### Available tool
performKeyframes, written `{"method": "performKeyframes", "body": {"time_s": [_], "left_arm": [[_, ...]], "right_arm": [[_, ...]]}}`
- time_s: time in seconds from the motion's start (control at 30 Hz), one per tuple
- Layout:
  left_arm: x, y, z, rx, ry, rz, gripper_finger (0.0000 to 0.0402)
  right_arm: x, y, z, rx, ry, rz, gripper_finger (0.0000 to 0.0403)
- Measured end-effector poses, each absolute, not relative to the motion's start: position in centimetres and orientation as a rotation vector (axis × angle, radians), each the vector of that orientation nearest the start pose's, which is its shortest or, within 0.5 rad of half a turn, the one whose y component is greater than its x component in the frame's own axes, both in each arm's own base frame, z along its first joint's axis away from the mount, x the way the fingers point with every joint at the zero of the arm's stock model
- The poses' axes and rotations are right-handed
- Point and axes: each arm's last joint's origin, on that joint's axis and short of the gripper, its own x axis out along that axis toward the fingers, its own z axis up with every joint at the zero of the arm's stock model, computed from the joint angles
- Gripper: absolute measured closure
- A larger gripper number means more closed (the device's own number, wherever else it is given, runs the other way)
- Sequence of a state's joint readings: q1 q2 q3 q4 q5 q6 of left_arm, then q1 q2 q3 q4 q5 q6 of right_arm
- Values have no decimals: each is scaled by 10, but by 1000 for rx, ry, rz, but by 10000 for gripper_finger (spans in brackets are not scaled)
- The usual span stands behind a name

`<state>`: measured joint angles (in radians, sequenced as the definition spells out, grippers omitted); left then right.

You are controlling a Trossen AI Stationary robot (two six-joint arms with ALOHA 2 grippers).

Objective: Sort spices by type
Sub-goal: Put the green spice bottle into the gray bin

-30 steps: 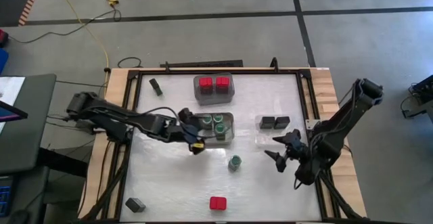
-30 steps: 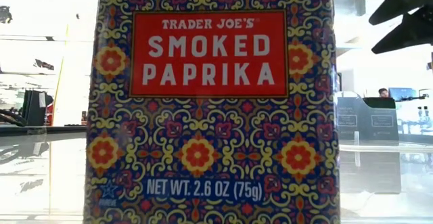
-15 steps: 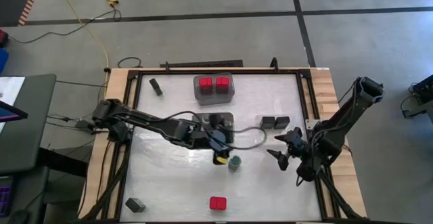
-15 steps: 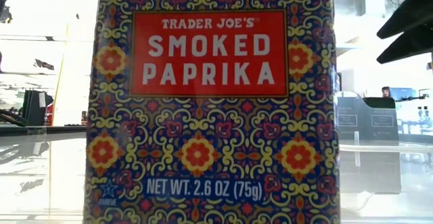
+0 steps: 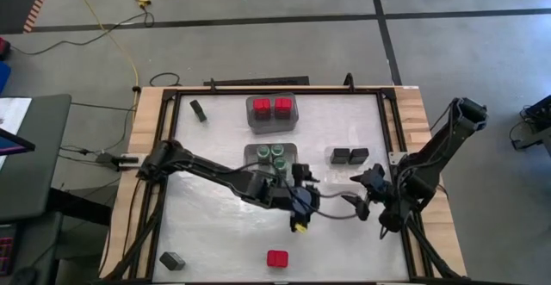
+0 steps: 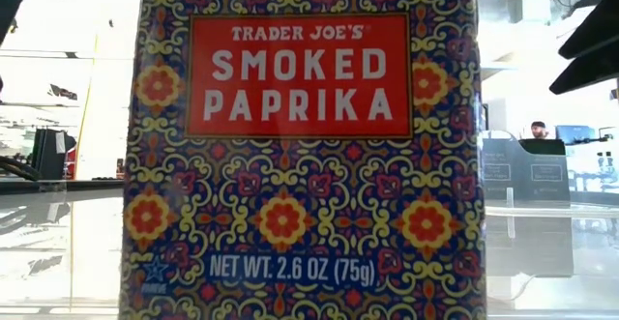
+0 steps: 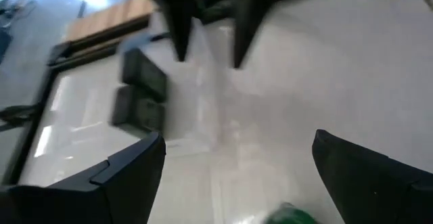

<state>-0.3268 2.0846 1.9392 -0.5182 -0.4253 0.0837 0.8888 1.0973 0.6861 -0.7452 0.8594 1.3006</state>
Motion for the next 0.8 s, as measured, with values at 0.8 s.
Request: {"method": "performKeyframes", "body": {"time_s": [0.8], "left_arm": [[449, -143, 295, 228, 700, -34, 42]], "right_arm": [[132, 133, 217, 376, 581, -388, 31]]}}
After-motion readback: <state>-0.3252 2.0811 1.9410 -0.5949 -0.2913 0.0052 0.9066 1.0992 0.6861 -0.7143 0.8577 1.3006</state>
